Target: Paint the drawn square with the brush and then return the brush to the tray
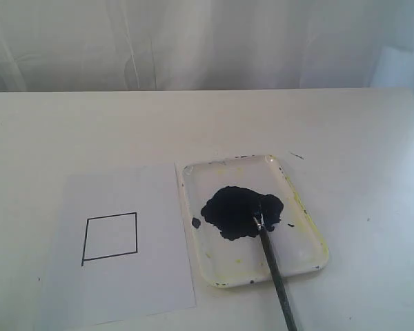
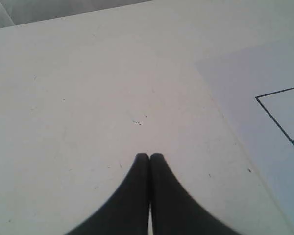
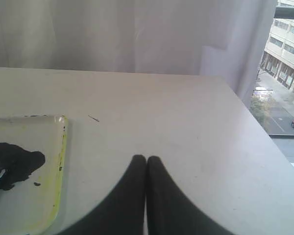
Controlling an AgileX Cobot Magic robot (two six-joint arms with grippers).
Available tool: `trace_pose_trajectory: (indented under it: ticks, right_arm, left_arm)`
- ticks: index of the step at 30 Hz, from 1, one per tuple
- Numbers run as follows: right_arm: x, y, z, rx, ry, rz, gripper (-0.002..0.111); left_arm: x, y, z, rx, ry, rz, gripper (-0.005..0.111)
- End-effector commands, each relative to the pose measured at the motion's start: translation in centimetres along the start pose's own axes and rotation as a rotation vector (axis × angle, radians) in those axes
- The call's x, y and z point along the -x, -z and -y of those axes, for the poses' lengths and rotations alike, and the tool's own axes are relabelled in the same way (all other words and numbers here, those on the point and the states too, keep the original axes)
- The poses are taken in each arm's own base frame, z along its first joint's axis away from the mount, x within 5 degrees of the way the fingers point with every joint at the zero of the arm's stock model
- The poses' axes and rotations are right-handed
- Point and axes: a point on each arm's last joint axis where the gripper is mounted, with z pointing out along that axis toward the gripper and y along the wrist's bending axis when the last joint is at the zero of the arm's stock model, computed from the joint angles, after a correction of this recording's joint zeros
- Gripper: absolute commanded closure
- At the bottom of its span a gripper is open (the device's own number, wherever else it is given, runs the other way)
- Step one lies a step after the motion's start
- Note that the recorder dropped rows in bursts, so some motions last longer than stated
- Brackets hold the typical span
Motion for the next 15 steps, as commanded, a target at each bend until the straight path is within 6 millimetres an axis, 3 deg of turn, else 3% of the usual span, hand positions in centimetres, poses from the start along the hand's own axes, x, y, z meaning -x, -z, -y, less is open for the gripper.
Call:
trace_pose_trajectory:
  ticks: [1,15]
  right_arm:
    - [-0.14,-0.01,-0.02,0.004,-0.006,0.0,0.108]
    - [-0.14,-0.01,-0.02,0.004,-0.006,0.0,0.108]
  left_arm:
    - [-0.13,-0.02,0.05,-0.006,-0.006,-0.002,0.107]
    - [0.16,-0.01,0.1,-0.012,0.024,0.03,0.107]
